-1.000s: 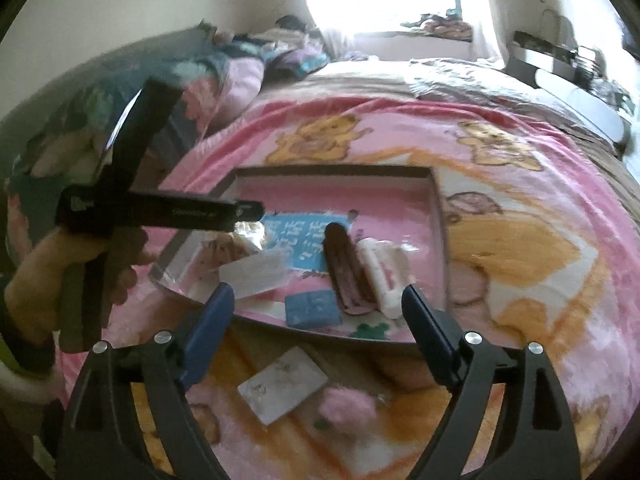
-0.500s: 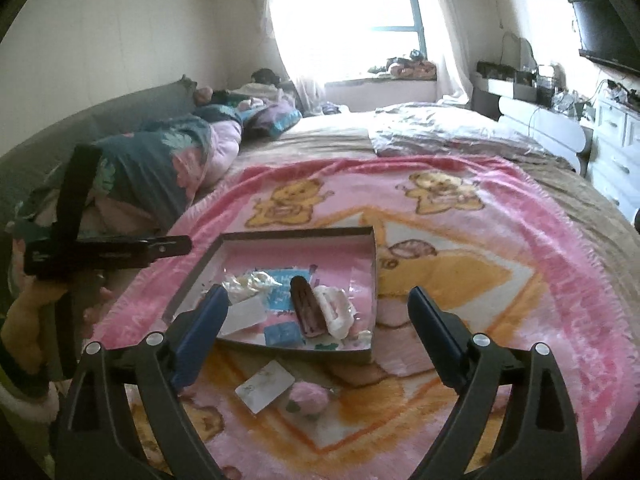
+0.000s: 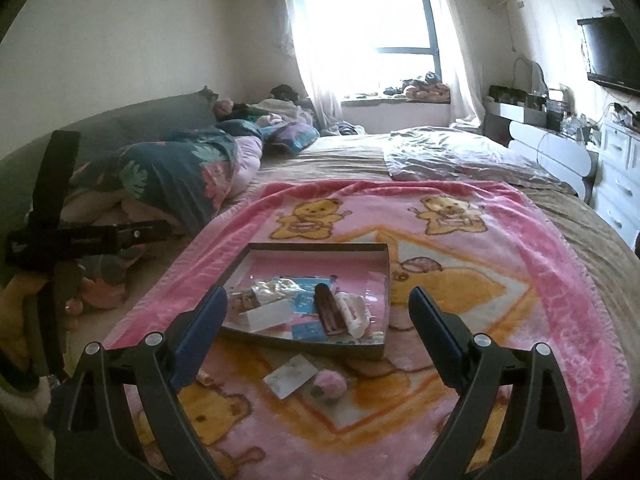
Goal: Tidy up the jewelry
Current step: 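Withdraw both open tools from the tray back over the blanket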
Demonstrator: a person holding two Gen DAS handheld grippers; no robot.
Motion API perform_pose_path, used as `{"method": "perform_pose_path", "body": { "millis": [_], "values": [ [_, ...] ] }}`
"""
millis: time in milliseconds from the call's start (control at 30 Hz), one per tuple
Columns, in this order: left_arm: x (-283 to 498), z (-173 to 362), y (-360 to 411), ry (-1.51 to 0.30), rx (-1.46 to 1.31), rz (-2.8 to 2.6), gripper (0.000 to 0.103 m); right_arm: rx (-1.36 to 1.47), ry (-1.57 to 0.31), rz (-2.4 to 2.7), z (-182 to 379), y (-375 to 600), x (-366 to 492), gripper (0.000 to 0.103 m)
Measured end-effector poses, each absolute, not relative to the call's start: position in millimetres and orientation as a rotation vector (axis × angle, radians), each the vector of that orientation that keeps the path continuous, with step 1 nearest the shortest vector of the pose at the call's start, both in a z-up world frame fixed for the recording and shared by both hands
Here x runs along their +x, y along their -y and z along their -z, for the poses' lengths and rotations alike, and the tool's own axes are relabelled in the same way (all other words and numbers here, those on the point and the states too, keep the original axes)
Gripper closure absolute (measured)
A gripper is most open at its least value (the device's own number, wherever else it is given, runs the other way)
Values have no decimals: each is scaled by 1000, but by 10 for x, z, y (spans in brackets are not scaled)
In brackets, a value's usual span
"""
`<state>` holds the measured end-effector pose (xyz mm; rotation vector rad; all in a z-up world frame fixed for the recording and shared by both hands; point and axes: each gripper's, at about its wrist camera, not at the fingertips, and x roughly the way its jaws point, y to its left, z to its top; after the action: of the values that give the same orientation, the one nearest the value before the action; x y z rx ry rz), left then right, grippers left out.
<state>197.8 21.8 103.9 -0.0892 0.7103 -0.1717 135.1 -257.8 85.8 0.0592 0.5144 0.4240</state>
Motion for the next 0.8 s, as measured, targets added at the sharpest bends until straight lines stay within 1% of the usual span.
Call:
{"method": "perform_pose_path", "body": {
  "millis": [400,800],
  "values": [
    [1543,-952,-248,-695,-91,147,9,46,-475,-457,-933,2539,1100,11],
    [1236,-820,-177,-693,-70,135,9,11,-473,-462,-849,2532,951,11]
  ]
}}
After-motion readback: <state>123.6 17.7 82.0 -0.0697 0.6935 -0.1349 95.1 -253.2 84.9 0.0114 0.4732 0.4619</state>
